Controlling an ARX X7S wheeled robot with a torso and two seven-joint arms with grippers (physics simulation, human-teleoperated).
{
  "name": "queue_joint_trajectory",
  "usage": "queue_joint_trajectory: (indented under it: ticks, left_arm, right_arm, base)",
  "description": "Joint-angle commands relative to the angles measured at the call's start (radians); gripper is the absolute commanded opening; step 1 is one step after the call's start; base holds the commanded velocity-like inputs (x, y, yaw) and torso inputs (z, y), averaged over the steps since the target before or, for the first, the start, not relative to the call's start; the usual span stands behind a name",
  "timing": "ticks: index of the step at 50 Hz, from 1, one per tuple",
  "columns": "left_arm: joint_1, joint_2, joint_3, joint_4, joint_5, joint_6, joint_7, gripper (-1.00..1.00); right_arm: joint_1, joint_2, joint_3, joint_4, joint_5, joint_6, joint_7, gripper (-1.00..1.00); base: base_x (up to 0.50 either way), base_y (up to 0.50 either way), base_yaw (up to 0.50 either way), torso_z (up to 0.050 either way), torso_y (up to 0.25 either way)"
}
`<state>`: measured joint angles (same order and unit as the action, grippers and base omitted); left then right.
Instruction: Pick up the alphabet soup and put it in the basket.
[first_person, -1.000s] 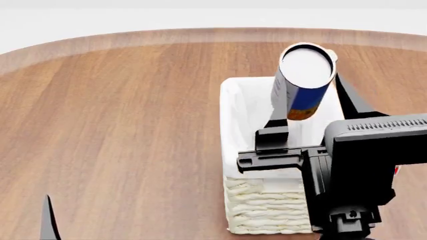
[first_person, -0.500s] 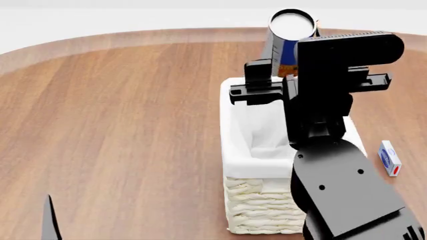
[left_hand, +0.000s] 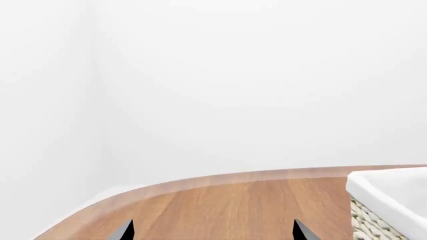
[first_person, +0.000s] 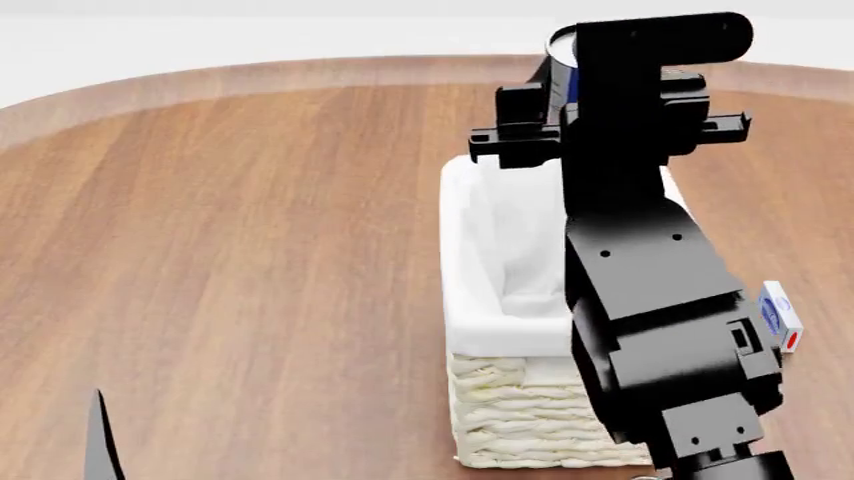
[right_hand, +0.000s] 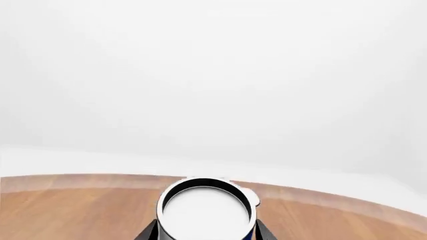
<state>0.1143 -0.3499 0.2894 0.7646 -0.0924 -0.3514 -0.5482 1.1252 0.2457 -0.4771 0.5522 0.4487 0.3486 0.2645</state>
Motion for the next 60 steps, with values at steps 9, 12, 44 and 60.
queue_joint_trajectory:
  ticks: [9,12,44,60]
  left_arm:
    - [-0.003,-0.005,0.001,-0.002,-0.008,0.000,-0.005,1.00]
    - [-0.004,-0.005,0.001,-0.006,-0.011,0.001,-0.005,1.00]
    - [-0.013,-0.010,-0.002,-0.024,-0.027,0.007,-0.010,1.00]
    - [-0.012,-0.015,-0.003,-0.021,-0.030,0.011,-0.016,1.00]
  right_arm:
    - [0.201,-0.111,-0.022,0.526,-0.092,-0.140,-0.120,-1.00]
    - [0.255,-0.144,-0.018,0.695,-0.100,-0.216,-0.147,-1.00]
    - [0.245,-0.173,0.212,0.756,-0.390,-0.055,-0.346,-1.00]
    - [0.209,-0.162,0.284,0.756,-0.430,0.054,-0.357,-1.00]
  base:
    - [0.00,0.00,0.00,0.000,0.000]
    - [0.00,0.00,0.00,0.000,0.000]
    - [0.00,0.00,0.00,0.000,0.001]
    - [0.00,0.00,0.00,0.000,0.001]
